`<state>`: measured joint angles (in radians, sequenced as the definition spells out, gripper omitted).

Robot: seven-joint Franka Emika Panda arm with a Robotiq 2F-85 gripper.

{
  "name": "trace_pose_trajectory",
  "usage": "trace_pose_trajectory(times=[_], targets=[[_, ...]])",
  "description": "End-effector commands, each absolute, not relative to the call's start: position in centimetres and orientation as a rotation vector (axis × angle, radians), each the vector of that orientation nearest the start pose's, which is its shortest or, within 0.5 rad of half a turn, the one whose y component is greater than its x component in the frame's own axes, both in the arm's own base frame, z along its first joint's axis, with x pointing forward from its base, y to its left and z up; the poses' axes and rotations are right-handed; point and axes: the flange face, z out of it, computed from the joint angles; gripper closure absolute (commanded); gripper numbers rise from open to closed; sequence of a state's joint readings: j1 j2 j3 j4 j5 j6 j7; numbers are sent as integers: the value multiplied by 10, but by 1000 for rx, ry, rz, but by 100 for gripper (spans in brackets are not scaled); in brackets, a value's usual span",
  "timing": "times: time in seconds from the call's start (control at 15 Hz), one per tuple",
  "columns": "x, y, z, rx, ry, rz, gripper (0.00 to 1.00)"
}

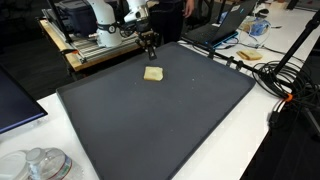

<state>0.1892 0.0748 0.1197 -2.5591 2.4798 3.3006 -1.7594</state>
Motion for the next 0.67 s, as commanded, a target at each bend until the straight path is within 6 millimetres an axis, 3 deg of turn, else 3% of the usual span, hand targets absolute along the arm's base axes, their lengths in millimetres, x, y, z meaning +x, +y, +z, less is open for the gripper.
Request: trace_pose_trajectory(times=[0.0, 0.33, 0.6], targets=[[340, 35, 272, -2930, 643, -687, 95], [343, 53, 300, -2996, 640, -728, 95], [353, 75, 305, -3020, 675, -674, 95]])
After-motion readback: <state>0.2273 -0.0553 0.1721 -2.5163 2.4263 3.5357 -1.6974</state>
